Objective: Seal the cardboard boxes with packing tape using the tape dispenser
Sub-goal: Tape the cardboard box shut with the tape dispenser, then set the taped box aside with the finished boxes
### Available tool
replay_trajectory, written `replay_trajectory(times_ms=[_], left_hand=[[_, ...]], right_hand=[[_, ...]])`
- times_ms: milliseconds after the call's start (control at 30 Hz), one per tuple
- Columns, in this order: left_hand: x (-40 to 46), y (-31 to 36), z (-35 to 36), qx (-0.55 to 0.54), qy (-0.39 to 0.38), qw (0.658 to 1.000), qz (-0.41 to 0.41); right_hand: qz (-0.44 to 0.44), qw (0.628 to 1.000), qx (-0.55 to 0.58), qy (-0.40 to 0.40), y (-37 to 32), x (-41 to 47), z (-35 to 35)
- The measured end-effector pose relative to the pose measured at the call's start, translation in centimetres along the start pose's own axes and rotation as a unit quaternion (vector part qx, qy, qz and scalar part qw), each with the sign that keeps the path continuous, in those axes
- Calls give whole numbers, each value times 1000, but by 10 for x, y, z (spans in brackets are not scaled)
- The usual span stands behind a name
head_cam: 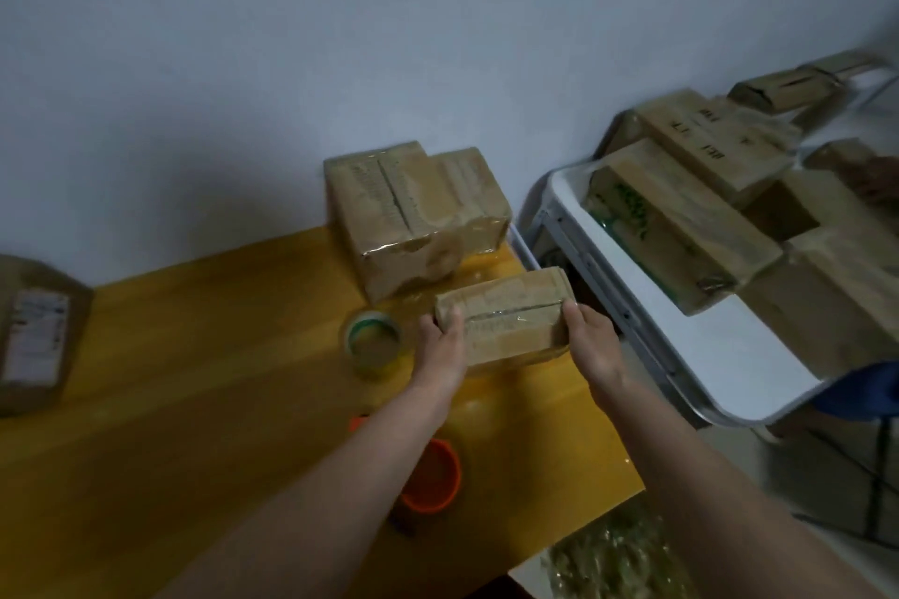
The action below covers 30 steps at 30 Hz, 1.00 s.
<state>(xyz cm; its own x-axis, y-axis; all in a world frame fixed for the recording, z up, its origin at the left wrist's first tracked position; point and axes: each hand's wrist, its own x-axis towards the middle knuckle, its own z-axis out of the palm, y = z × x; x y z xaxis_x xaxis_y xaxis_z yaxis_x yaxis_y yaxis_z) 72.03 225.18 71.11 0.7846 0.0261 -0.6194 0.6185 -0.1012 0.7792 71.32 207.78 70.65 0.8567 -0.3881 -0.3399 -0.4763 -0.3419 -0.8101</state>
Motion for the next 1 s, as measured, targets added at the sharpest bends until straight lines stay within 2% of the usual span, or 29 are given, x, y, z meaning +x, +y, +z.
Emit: replay_trajectory(times_ms=[133,300,400,567,833,933,1000], left_hand=[[29,4,37,27,5,999,-23],[64,-12,57,62,29,997,-28],[79,-17,59,55,56,996,-36],[106,-7,45,52,139,989,0],[119,-4,48,-14,125,992,-4],[114,-2,43,-7,116,993,-4],[108,1,38,39,110,993,7]], right_hand=[[34,999,17,-21,18,43,-15],[80,984,18,-158,30,77,-10],[59,985,27,-157,32,96,-2],[23,981,31,-188,16,130,17],[15,977,43,-209,11,151,19],[21,975,50,-213,11,150,18],[19,980,15,-195,11,148,16]])
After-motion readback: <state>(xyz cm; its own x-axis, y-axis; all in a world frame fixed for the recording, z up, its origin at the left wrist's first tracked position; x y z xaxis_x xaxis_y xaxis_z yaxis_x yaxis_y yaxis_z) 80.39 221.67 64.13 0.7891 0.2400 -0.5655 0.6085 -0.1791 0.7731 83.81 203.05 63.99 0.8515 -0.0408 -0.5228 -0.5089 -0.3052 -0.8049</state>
